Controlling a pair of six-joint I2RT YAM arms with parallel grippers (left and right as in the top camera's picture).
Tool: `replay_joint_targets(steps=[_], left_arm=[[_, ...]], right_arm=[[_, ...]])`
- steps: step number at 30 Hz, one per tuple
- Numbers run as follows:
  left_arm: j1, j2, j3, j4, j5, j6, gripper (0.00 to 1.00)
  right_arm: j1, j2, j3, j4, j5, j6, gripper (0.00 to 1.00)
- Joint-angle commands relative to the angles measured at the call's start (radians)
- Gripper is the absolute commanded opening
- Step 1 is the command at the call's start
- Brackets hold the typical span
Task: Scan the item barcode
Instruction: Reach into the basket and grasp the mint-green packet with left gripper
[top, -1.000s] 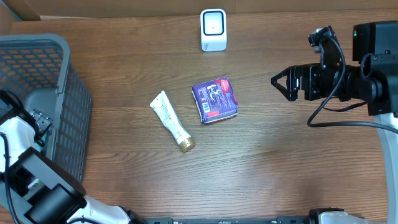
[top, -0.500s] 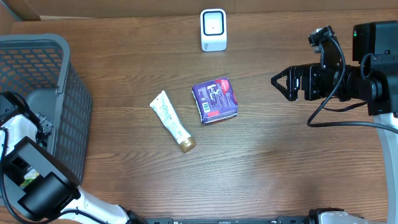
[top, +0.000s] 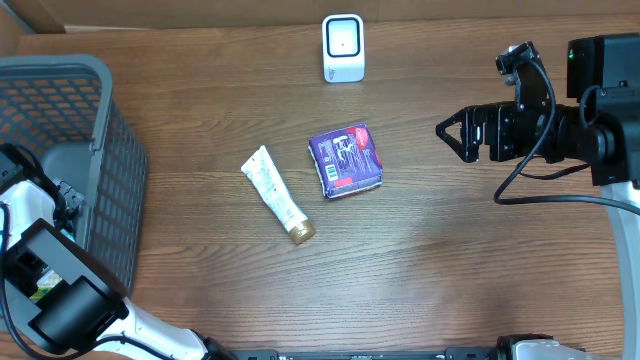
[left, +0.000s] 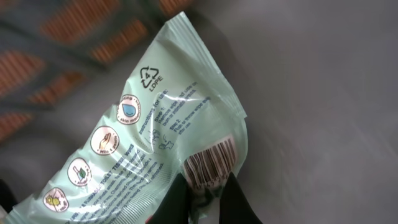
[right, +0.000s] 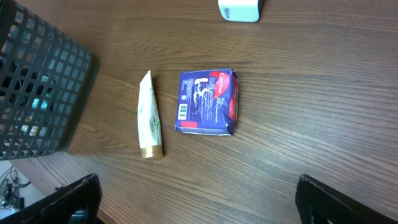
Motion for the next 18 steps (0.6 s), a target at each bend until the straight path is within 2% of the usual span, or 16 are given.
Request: replay_joint_targets(steps=[1,7,11,18], left_arm=[[-0.012,-0.039,0.049,-0.074,0.127,-0.003,0.04],[-0.039,-0.128,0.178,-0.207,0.251,0.002,0.04],[-0.059,-0.175,0.190,-0.246,0.240,0.046,0.04],[-0.061,-0.172,0.185,-0.267,0.201,0.047,0.04]], right_arm=[[-0.001,-0.002,0.022,0.002,-0.001,-0.004,1.00],[-0.001,-0.002,0.022,0.010,-0.001,-0.004,1.00],[-0.001,-0.002,0.022,0.022,-0.001,-0.004,1.00],[-0.001,-0.002,0.022,0.023,-0.001,-0.004,1.00]])
